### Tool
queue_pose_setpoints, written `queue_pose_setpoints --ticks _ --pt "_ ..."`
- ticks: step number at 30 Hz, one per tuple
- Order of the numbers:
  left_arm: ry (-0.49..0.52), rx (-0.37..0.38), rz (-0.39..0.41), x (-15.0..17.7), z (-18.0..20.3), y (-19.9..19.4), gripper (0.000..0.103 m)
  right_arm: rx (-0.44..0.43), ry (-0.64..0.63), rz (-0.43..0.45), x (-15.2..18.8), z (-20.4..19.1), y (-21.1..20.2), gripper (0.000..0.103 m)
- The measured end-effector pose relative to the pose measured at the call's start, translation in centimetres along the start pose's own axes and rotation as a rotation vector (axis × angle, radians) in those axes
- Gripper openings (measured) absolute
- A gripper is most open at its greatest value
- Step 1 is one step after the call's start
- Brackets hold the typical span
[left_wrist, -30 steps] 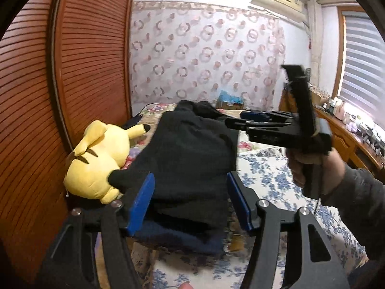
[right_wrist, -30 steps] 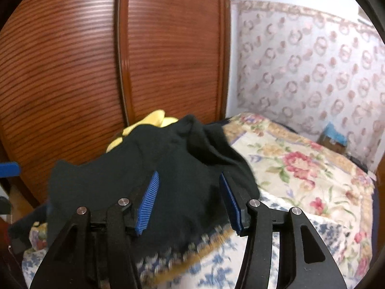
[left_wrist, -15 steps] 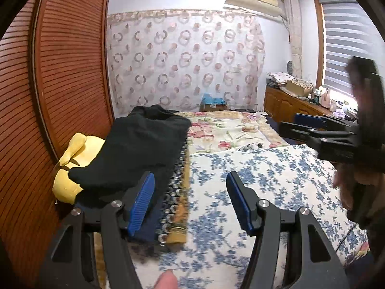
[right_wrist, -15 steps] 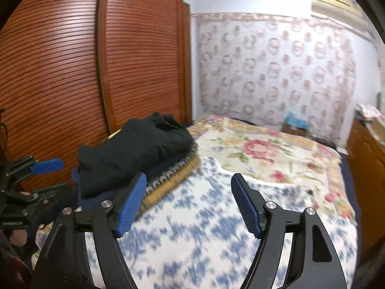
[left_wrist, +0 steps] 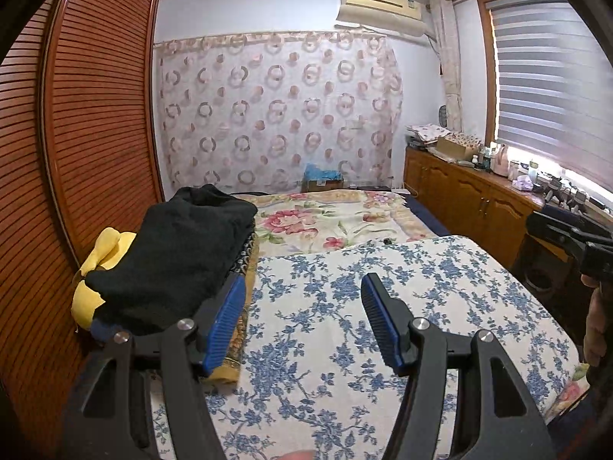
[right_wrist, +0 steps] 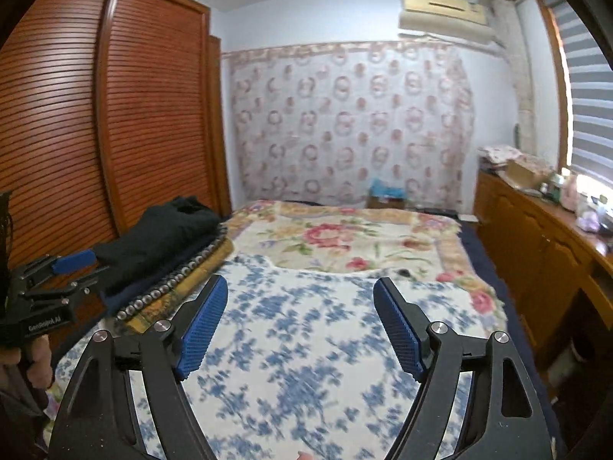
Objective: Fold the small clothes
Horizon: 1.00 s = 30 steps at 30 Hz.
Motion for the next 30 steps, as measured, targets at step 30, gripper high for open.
queue_pose_setpoints --ticks 30 --pt "-0.010 0.016 0.014 -0.5 1.6 -1.6 0.063 0.054 0.053 0.017 1.9 2.4 -2.7 0.081"
Point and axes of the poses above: each gripper's, at about its wrist camera, not at the fingertips, and y roughly the way its jaws point, z to its right, x to its underside, the point moved 9 cm from there along y, roughly the way its jaws point, and after that the axes turned 12 degrees about -z, right-handed, at the moved point
